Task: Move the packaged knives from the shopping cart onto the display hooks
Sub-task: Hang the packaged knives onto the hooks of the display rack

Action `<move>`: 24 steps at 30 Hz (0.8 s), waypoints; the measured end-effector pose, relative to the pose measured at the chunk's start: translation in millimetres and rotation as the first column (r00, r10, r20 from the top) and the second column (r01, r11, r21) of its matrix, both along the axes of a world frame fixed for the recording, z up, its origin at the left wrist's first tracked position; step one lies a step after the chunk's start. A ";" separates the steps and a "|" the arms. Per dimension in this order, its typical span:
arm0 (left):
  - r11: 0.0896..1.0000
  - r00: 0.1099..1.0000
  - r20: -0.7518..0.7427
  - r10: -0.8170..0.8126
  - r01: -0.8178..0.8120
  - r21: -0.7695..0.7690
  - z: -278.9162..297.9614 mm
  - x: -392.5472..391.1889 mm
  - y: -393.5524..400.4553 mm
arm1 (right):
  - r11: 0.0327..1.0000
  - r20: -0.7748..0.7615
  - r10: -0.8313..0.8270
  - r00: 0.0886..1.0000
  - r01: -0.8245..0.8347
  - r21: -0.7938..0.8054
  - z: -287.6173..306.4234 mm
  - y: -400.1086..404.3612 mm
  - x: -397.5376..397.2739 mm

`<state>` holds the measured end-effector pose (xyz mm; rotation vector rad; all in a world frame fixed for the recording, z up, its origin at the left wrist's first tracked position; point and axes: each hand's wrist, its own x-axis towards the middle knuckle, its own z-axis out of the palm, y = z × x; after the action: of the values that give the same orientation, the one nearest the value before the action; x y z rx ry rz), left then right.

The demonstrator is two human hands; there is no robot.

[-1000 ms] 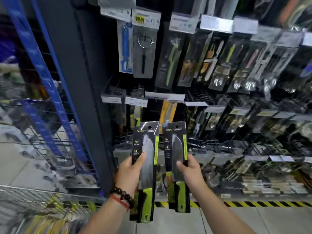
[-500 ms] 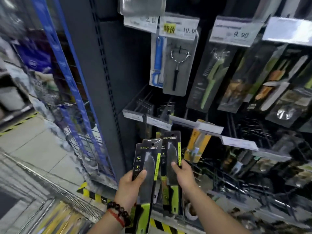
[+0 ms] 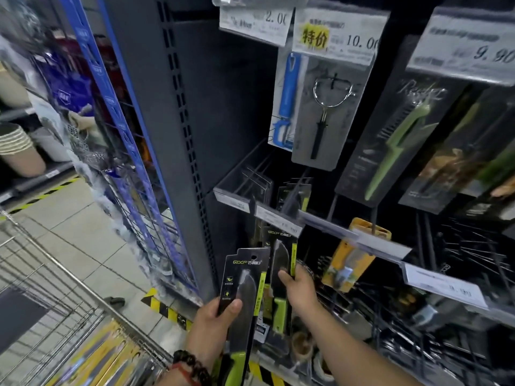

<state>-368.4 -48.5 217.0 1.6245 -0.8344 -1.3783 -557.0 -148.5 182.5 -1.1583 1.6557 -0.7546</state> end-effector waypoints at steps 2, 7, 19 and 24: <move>1.000 1.000 0.024 0.000 -0.001 0.017 -4.4 3.0 -5.4 | 1.000 0.053 -0.002 0.999 0.003 -0.012 5.4 -7.3 2.9; 0.999 1.000 0.023 -0.016 0.015 0.047 -9.1 6.2 -16.4 | 0.999 0.132 -0.031 0.991 0.035 -0.033 8.3 -17.4 10.8; 0.998 1.000 -0.003 0.003 -0.003 0.067 -12.2 15.7 -31.2 | 0.987 0.222 -0.109 0.969 0.132 -0.091 24.8 -27.7 19.2; 0.999 1.000 -0.001 -0.021 0.021 0.048 -7.6 12.8 -35.6 | 0.981 0.238 -0.170 0.956 0.188 -0.053 25.4 -60.4 18.4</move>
<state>-355.5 -84.0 209.4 1.6555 -0.8263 -1.4232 -538.5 -208.9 207.9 -0.9384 1.5578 -1.0360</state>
